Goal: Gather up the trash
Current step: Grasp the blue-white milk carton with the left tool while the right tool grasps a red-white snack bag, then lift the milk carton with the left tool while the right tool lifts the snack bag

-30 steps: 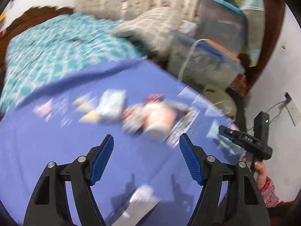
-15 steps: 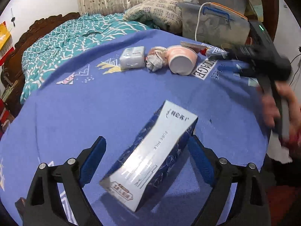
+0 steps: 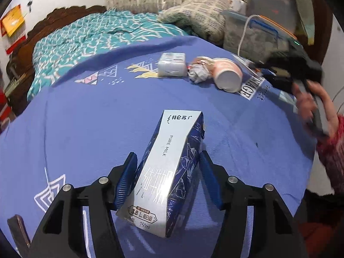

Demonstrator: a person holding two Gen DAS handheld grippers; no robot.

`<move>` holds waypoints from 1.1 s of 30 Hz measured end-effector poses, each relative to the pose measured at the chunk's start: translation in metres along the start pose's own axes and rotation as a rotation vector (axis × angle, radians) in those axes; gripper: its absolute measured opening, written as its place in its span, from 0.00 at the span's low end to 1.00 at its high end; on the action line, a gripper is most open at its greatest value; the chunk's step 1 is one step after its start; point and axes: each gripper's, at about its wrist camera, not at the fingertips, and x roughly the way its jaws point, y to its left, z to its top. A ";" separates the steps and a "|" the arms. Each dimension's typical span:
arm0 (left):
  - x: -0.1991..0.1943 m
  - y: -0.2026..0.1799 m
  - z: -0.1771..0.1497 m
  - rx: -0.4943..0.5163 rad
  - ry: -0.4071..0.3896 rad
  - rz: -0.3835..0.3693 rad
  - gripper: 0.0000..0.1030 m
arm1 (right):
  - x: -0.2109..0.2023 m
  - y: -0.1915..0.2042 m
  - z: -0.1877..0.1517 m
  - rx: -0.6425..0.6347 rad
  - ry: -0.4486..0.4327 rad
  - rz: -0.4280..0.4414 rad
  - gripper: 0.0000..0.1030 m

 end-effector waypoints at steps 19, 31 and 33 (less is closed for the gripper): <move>-0.002 -0.029 -0.001 -0.020 -0.003 -0.063 0.53 | -0.027 0.046 -0.188 -0.511 0.123 -0.115 0.52; -0.017 -0.037 -0.005 -0.006 -0.035 0.028 0.67 | -0.052 0.044 -0.210 -0.569 0.100 -0.131 0.64; -0.018 -0.040 -0.005 0.014 -0.042 0.052 0.70 | -0.050 0.047 -0.216 -0.599 0.100 -0.142 0.63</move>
